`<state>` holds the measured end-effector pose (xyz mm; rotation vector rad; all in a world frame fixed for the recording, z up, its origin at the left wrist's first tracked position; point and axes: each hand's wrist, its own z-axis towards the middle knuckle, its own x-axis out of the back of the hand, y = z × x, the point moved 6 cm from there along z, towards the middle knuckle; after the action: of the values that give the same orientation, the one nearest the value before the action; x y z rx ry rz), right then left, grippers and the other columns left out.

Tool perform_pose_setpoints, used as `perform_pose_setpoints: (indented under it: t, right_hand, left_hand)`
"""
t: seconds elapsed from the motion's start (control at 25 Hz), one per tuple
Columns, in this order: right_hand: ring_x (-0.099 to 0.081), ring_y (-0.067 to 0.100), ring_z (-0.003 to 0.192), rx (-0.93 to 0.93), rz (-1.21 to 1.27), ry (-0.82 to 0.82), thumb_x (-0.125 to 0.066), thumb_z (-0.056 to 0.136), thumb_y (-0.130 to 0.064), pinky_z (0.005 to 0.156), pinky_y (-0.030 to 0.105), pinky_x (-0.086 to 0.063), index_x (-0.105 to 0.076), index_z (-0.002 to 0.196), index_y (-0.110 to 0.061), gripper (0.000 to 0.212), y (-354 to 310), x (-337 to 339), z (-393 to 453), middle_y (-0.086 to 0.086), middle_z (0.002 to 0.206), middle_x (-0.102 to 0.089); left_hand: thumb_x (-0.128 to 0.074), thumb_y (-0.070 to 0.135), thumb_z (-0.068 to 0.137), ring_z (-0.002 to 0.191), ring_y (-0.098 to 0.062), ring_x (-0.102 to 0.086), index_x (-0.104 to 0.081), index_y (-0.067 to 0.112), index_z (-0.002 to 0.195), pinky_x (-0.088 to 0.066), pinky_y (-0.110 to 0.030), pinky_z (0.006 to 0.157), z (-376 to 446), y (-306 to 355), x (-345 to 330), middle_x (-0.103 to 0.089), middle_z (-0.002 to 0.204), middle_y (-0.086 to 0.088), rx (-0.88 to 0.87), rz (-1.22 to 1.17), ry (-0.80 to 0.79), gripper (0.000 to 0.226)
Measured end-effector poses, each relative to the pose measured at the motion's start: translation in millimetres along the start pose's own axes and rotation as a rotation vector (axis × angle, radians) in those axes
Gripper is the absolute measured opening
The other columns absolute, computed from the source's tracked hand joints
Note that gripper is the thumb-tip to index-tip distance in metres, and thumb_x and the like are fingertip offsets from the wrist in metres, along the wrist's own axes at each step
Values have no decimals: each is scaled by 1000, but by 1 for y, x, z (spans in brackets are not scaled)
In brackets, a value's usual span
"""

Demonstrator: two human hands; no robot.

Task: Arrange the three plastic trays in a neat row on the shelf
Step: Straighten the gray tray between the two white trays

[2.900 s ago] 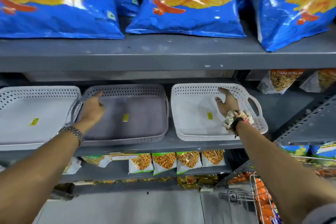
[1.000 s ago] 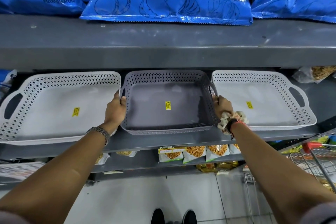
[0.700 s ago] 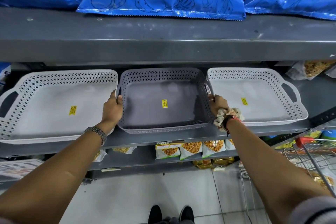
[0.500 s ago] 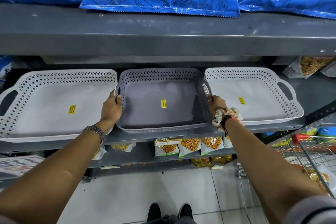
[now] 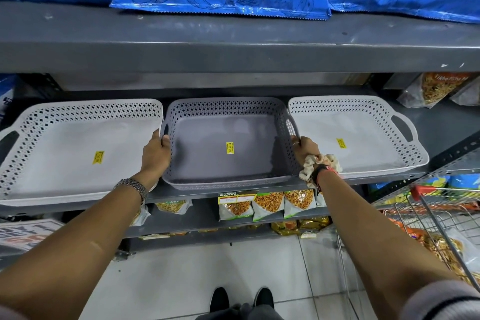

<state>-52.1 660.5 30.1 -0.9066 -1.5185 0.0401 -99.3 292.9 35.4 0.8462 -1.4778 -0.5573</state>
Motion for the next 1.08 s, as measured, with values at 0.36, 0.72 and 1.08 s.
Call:
perform_pose_setpoints:
  t: [0.36, 0.72, 1.08]
  right_hand:
    - [-56, 46, 106, 6, -10, 0, -36, 96, -19, 85, 43, -45, -55, 110, 11, 38, -1, 0, -3, 34, 116, -59]
    - [-58, 45, 98, 65, 1, 30, -38, 94, -22, 79, 40, -46, -60, 100, 9, 38, 0, 1, -4, 35, 108, -62]
    - [-58, 46, 97, 86, -25, 60, -40, 93, -22, 78, 41, -46, -61, 98, 8, 37, -2, 3, -3, 34, 105, -64]
  left_hand:
    - [-28, 22, 101, 107, -40, -55, -38, 7, 137, -39, -36, 78, -2, -3, -1, -56, 126, -25, 15, -14, -9, 41]
    - [-29, 23, 100, 112, -42, -53, -40, 6, 133, -42, -41, 88, -3, -5, 0, -56, 126, -24, 12, -37, -13, 39]
    - [-30, 14, 98, 113, -40, -52, -36, 6, 136, -39, -37, 82, -2, -6, -1, -55, 128, -23, 39, -15, -21, 39]
